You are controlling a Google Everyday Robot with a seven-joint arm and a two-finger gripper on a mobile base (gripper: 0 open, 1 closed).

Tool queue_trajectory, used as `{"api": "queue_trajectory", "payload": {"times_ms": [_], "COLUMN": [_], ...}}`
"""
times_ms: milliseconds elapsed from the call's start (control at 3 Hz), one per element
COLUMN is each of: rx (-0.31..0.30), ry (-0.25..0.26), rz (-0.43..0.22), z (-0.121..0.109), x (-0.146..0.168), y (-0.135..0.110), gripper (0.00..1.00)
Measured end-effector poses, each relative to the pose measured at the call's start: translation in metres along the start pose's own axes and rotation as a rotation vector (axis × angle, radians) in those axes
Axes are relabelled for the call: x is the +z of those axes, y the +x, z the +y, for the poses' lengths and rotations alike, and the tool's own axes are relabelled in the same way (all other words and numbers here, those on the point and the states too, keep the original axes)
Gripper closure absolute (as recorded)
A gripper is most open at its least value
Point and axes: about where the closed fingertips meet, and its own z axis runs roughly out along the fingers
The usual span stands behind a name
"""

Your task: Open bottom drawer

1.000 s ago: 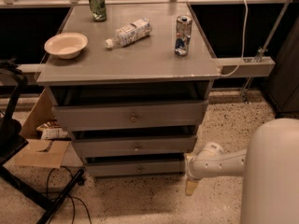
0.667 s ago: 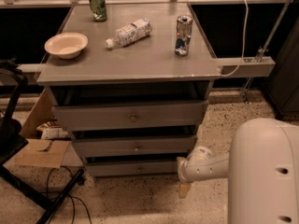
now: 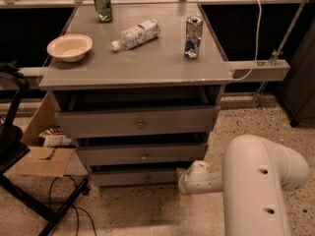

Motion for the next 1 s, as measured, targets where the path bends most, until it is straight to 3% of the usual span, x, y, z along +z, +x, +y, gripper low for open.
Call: {"api": "queue_trajectory", "payload": {"times_ms": [333,1000], "rx": [-0.008,-0.007], "ry": [0.022,-0.009], "rz": [-0.012,0.05], "z": [-0.016,-0.048], "x": [0.025,0.052], "y": [-0.004,-0.013], "gripper": [0.0,0.0]}}
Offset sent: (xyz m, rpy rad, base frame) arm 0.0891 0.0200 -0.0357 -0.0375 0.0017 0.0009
